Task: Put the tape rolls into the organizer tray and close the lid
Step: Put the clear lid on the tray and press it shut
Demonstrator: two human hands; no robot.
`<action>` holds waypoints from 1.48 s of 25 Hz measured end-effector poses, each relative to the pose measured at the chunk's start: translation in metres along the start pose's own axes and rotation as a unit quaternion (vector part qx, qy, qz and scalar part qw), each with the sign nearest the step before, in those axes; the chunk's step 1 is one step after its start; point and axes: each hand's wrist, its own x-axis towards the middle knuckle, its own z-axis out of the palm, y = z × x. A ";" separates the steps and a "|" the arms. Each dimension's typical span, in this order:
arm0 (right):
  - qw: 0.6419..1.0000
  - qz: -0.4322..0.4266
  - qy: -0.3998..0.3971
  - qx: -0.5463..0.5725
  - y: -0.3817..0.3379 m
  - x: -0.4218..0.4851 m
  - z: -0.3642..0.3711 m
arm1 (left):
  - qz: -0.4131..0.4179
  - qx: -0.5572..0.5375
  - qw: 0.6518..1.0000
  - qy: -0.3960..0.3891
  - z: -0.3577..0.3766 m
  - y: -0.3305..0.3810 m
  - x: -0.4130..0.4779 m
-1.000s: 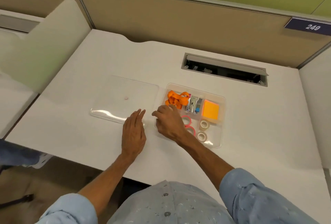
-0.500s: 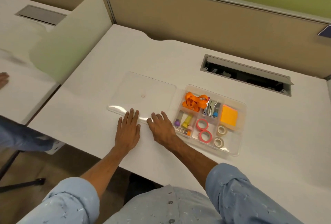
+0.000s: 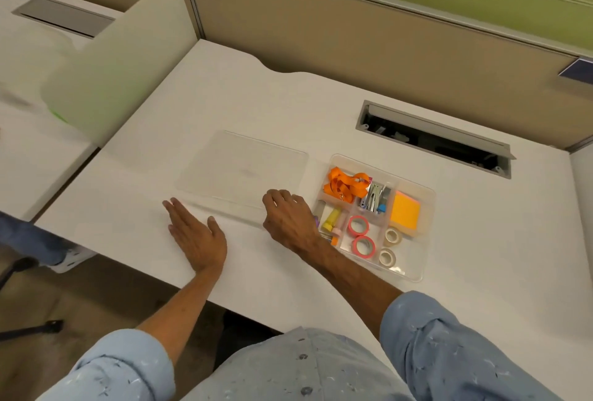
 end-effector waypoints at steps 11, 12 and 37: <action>0.941 0.173 0.203 0.207 0.034 0.030 -0.092 | -0.008 -0.234 0.966 -0.111 0.010 0.061 0.037; 0.929 0.193 0.207 0.240 0.041 0.032 -0.101 | -0.010 -0.239 0.967 -0.088 0.009 0.066 0.039; 0.606 0.464 0.216 0.609 0.163 -0.097 -0.077 | -0.072 -0.297 0.929 -0.210 0.037 0.143 0.001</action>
